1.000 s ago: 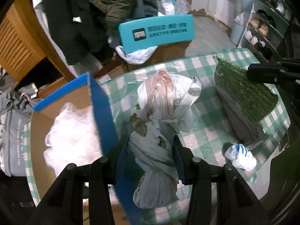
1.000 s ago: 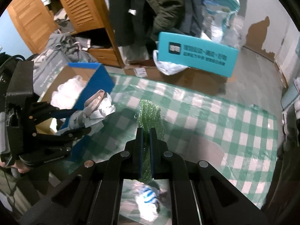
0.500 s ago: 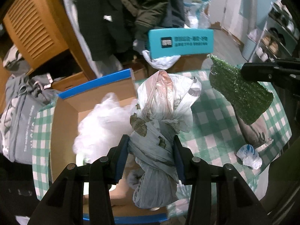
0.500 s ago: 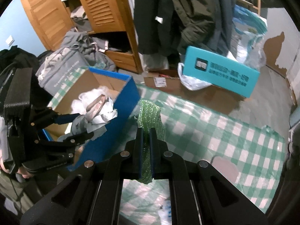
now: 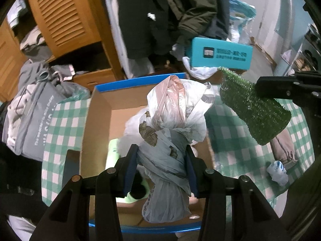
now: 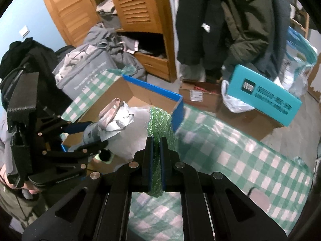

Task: Organize soft objects
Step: 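Carry the bag bundle and green mesh pad with both tools over the box, then open both tools to drop the bag bundle and mesh pad into the box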

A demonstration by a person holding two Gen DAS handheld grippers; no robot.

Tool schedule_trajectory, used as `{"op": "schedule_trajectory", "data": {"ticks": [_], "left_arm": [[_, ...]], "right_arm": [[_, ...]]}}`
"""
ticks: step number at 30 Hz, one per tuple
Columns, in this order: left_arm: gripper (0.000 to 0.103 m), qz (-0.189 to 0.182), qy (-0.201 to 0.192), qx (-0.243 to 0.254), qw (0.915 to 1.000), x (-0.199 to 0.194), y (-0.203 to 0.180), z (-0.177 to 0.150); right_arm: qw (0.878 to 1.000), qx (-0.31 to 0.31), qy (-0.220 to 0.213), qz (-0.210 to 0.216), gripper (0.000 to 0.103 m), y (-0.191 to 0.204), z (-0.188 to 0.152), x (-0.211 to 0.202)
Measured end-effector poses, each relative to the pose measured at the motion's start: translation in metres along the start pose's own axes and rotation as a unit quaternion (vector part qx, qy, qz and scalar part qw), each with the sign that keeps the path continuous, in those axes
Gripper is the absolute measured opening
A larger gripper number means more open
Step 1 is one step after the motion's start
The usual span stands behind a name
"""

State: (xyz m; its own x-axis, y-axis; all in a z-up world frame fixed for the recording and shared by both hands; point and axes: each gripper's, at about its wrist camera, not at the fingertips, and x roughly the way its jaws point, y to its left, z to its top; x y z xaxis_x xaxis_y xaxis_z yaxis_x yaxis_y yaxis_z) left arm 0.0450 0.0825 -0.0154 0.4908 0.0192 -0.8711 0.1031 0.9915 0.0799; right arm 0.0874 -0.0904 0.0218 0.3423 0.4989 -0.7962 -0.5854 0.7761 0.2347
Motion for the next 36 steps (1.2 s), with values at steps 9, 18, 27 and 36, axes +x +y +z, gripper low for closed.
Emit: {"op": "schedule_trajectory", "data": {"ticks": [9,18,27,36], "left_arm": [[0.045,0.018,0.017,-0.036,0.9991,0.009,0.037,-0.017],[0.046,0.033,0.041,-0.059,0.9969,0.024,0.064,-0.036],[0.049,0.036,0.06,-0.07,0.9951,0.033,0.069,-0.045],[0.069,0.065,0.039,-0.058,0.9955,0.018,0.069,-0.043]], "right_arm": [[0.999,-0.025,0.014,0.021,0.005,0.036,0.016,0.022],[0.997,-0.048,0.039,0.039,0.005,0.066,0.018,0.046],[0.992,-0.073,0.082,0.054,0.005,0.091,0.002,0.071],[0.992,-0.059,0.094,0.051,0.034,0.088,-0.003,0.077]]}}
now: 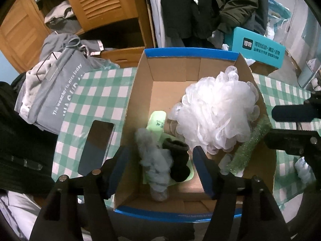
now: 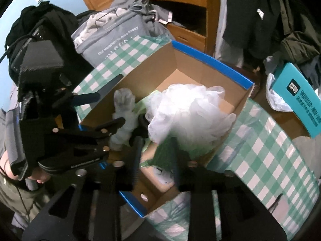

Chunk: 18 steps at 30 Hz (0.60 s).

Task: Organize soft objects
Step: 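Open both tools to drop the bag bundle and mesh pad into the box, then move the left tool to the blue-white striped sock while the right tool approaches the grey fleece mitt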

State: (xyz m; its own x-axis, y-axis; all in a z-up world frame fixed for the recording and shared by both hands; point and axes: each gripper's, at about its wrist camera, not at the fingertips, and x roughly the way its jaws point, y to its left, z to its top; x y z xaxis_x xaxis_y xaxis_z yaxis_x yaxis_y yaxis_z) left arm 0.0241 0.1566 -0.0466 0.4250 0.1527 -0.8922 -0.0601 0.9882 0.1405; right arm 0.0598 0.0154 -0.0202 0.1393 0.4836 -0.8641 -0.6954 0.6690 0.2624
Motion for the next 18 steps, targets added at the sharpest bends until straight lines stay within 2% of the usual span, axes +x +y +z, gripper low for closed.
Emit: {"op": "schedule_trajectory", "data": {"ticks": [3,7,9,18], "left_arm": [[0.07,-0.005,-0.003,-0.001,1.0,-0.003,-0.001,0.001],[0.073,-0.015,-0.008,0.002,0.9999,-0.007,-0.007,0.003],[0.073,-0.019,-0.012,0.005,0.9997,-0.01,-0.01,0.004],[0.074,-0.03,-0.029,0.017,0.999,-0.022,-0.023,0.008]], "right_arm": [[1.0,0.006,-0.005,-0.007,0.046,-0.004,0.0,-0.004],[1.0,0.017,-0.01,-0.014,0.048,-0.01,-0.001,-0.008],[1.0,0.022,-0.012,-0.017,0.052,-0.013,-0.002,-0.011],[0.998,0.042,-0.024,-0.031,0.055,-0.03,-0.008,-0.023]]}}
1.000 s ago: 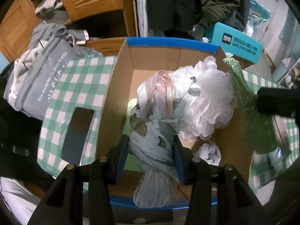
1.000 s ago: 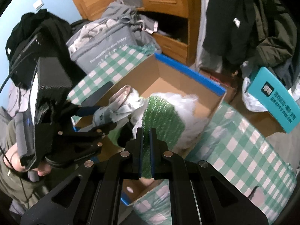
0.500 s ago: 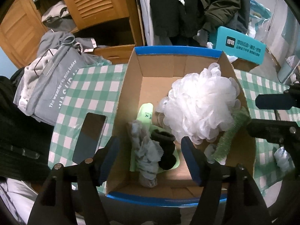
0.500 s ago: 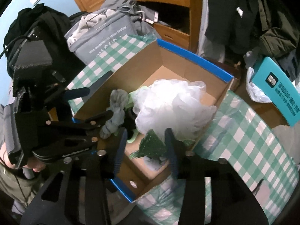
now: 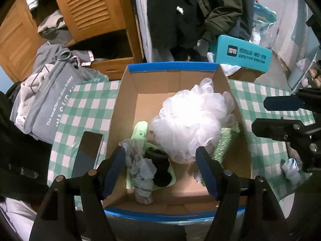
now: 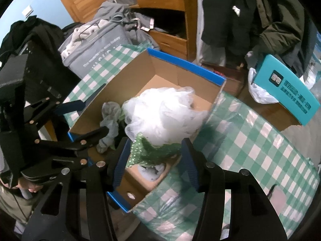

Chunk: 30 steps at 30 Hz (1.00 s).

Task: Organize soft objects
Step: 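Move the left tool to the blue-white striped sock while the right tool approaches the grey fleece mitt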

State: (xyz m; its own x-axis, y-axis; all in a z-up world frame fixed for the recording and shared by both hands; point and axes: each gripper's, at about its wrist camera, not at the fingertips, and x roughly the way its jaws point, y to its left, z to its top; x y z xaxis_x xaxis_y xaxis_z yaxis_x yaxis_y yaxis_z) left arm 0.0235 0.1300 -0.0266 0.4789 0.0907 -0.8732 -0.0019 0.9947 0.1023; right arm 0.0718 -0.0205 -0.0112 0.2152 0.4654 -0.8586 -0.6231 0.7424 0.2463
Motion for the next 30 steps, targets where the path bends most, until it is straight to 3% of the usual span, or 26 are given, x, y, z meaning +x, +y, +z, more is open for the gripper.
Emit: {"op": "schedule_trajectory", "data": {"ticks": [11,30], "left_arm": [[0.077,-0.013,-0.008,0.025,0.9996,-0.005,-0.031,0.01],[0.077,-0.056,-0.015,0.099,0.9934,-0.014,-0.119,0.017]], "right_arm": [[0.999,0.028,-0.01,-0.025,0.057,-0.031,-0.013,-0.016],[0.993,0.095,-0.008,-0.072,0.058,-0.104,-0.062,-0.045]]}}
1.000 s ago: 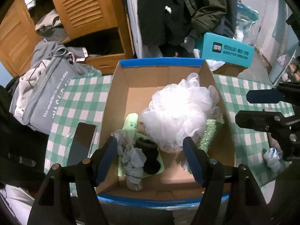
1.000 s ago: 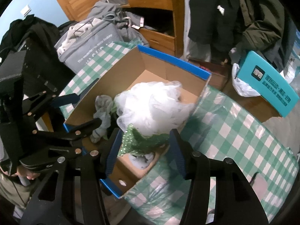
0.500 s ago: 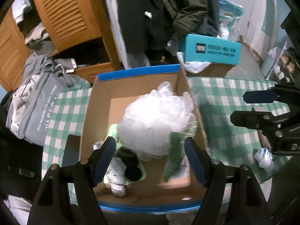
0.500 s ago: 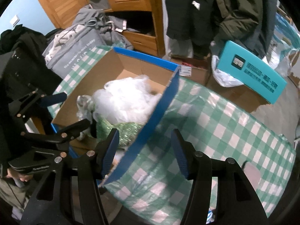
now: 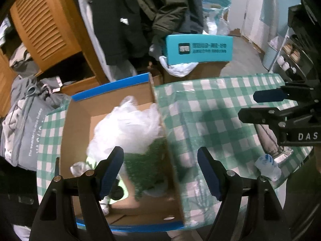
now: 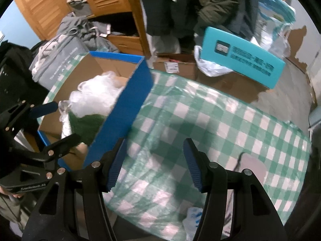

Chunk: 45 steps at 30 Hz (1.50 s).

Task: Organize soft objects
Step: 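Move the left tool to the blue-white striped sock while the right tool approaches the grey fleece mitt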

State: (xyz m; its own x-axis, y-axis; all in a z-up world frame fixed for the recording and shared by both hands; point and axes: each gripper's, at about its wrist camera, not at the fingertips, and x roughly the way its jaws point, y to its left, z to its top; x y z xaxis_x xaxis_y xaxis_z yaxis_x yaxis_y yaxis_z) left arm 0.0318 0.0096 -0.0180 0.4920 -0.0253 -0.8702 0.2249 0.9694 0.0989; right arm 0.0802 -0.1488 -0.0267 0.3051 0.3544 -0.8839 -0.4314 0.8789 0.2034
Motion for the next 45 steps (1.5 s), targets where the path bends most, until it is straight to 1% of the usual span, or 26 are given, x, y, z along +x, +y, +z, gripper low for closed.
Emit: {"op": "schedule_trajectory", "data": {"ticks": [5,13,15,19,25,28,30,34,40,45], "left_arm": [[0.078,-0.015,0.006,0.015,0.9998,0.004,-0.021,0.003],[0.078,-0.043,0.032,0.025,0.9982,0.018,-0.055,0.007],[0.078,-0.034,0.039,0.035,0.9981,0.023,-0.065,0.005],[0.078,-0.03,0.049,0.052,0.997,0.032,-0.083,0.004],[0.078,-0.033,0.063,0.075,0.9947,0.045,-0.108,0.004],[0.078,-0.025,0.076,0.093,0.9924,0.053,-0.122,0.003],[0.078,-0.028,0.082,0.1,0.9912,0.057,-0.131,0.002],[0.081,-0.035,0.092,0.104,0.9896,0.068,-0.146,-0.001],[0.081,-0.04,0.109,0.104,0.9878,0.085,-0.162,-0.004],[0.081,-0.053,0.121,0.1,0.9861,0.09,-0.173,-0.006]], "right_arm": [[1.0,0.02,0.002,-0.018,0.058,-0.026,-0.01,-0.005],[0.998,0.05,0.015,-0.037,0.058,-0.063,-0.031,-0.003],[0.997,0.056,0.02,-0.045,0.058,-0.072,-0.038,-0.001],[0.995,0.07,0.034,-0.055,0.058,-0.09,-0.052,0.005],[0.991,0.085,0.066,-0.075,0.058,-0.112,-0.074,0.018],[0.989,0.102,0.081,-0.074,0.058,-0.124,-0.087,0.026],[0.986,0.114,0.09,-0.076,0.058,-0.131,-0.094,0.031],[0.982,0.126,0.113,-0.079,0.058,-0.143,-0.108,0.046],[0.978,0.131,0.14,-0.085,0.058,-0.151,-0.125,0.065],[0.977,0.124,0.148,-0.088,0.058,-0.153,-0.135,0.067]]}}
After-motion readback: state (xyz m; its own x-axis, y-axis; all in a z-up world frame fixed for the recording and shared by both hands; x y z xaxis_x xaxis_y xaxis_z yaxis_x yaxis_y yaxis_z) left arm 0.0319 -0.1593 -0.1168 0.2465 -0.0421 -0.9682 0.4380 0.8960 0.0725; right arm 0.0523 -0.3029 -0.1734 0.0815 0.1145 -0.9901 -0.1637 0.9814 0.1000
